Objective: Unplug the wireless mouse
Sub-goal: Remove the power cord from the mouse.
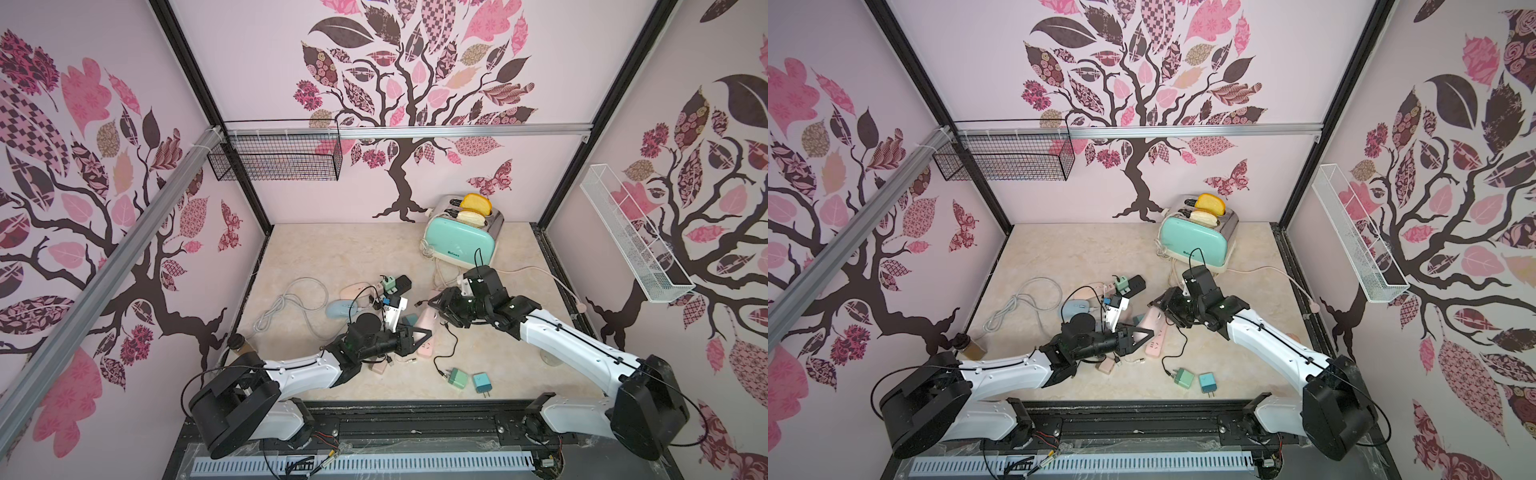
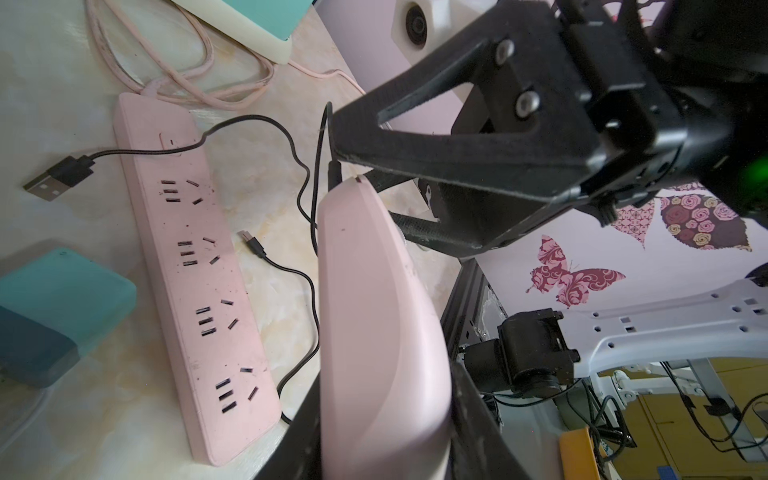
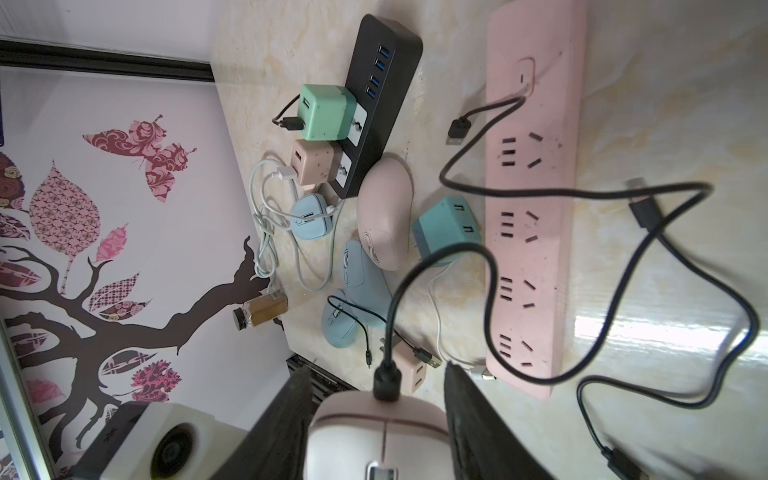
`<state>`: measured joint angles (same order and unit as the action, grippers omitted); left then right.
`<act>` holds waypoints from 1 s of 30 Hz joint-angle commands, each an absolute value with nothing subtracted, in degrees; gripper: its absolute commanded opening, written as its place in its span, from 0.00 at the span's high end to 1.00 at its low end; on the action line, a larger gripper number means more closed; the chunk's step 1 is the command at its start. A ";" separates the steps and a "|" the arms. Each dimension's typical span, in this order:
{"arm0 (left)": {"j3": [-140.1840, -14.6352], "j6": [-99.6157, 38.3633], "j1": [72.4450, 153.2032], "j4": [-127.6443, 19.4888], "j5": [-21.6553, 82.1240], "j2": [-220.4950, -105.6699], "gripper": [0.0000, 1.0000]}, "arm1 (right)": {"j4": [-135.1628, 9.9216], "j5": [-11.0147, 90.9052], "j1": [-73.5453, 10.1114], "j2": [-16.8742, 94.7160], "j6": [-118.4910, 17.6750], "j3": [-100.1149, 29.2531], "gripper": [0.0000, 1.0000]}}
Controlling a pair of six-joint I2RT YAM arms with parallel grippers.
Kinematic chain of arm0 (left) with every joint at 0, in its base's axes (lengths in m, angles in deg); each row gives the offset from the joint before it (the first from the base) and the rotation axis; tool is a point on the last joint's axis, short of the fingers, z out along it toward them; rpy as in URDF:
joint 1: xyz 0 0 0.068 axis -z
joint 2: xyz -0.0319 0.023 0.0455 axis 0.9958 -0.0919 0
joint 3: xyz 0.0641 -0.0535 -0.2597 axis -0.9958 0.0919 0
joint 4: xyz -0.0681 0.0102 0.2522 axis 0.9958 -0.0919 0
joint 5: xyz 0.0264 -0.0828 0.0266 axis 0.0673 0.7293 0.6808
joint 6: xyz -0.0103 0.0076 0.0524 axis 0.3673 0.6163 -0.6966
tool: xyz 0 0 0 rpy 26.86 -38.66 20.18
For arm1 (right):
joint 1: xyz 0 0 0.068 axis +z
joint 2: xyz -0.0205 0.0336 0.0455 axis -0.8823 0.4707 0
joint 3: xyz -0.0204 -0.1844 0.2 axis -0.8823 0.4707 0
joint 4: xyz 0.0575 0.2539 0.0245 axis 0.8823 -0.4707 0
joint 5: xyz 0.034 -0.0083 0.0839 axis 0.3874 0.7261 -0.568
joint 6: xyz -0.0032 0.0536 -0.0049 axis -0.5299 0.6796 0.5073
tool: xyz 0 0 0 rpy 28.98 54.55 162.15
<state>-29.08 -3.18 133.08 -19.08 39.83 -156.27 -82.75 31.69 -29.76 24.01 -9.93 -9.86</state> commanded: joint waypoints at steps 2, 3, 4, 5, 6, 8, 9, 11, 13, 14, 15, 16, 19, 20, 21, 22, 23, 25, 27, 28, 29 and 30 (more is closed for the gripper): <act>-28.49 -4.25 133.24 -13.70 42.24 -154.66 1.00 | -81.03 31.40 -29.58 24.70 -9.39 -10.82 0.58; -28.26 -4.13 133.26 -13.30 42.52 -154.49 1.00 | -81.30 31.68 -29.58 24.91 -9.11 -10.88 0.61; -28.21 -4.15 133.31 -13.28 42.70 -154.31 1.00 | -80.95 31.88 -29.58 25.06 -8.87 -10.80 0.64; -28.13 -4.12 133.32 -13.43 42.50 -154.19 1.00 | -80.69 31.99 -29.58 25.18 -8.61 -10.71 0.67; -27.99 -4.13 133.33 -13.46 42.49 -154.01 1.00 | -80.64 32.36 -29.58 25.28 -8.34 -10.71 0.72; -27.95 -4.16 133.42 -14.20 41.88 -153.71 1.00 | -80.32 32.66 -29.57 25.29 -8.16 -10.69 0.84; -27.86 -4.14 133.42 -14.23 41.82 -153.70 1.00 | -80.54 32.95 -29.58 25.13 -7.95 -10.71 0.92; -28.08 -4.29 133.50 -15.22 41.40 -153.50 1.00 | -80.74 33.69 -29.58 24.85 -7.85 -10.73 1.00; -28.34 -4.58 133.57 -16.39 41.27 -153.47 1.00 | -81.04 34.24 -29.57 24.76 -8.26 -11.10 1.00; -28.46 -4.60 133.50 -17.16 41.04 -153.40 1.00 | -81.66 34.59 -29.65 24.83 -8.58 -11.42 1.00; -28.37 -4.41 133.55 -17.35 41.03 -153.37 1.00 | -82.04 34.63 -29.85 24.97 -9.17 -11.80 1.00; -28.22 -4.26 133.52 -17.50 40.95 -153.24 1.00 | -82.20 34.01 -30.37 25.47 -9.66 -12.14 1.00; -28.04 -3.84 133.51 -17.98 41.25 -153.06 1.00 | -78.44 24.48 -34.73 29.17 -11.19 -12.80 1.00; -28.12 -3.95 133.51 -18.54 41.06 -152.93 1.00 | -79.59 20.15 -36.43 31.44 -13.15 -14.81 1.00; -28.09 -3.98 133.50 -18.94 40.95 -152.96 1.00 | -82.43 16.79 -37.62 34.09 -17.37 -18.16 1.00; -28.12 -3.99 133.42 -19.36 40.87 -152.95 1.00 | -87.79 16.15 -38.23 36.36 -21.71 -21.66 1.00; -28.13 -3.97 133.33 -19.62 40.77 -152.95 1.00 | -89.39 17.45 -38.27 36.82 -22.97 -22.41 1.00; -27.87 -4.11 133.08 -20.54 39.78 -152.37 1.00 | -87.34 20.72 -37.82 34.24 -22.76 -19.79 1.00; -27.34 -3.90 132.50 -21.02 38.08 -151.37 1.00 | -84.17 25.21 -36.97 29.90 -20.75 -15.33 1.00; -27.33 -3.84 132.15 -21.27 37.91 -151.02 1.00 | -82.13 27.41 -37.06 27.62 -19.38 -12.71 1.00; -27.50 -3.96 131.96 -21.73 37.87 -150.84 1.00 | -80.67 29.40 -37.64 25.82 -18.34 -10.72 1.00; -27.38 -4.05 131.92 -21.98 37.74 -150.60 1.00 | -79.49 30.93 -38.79 24.02 -17.00 -8.93 1.00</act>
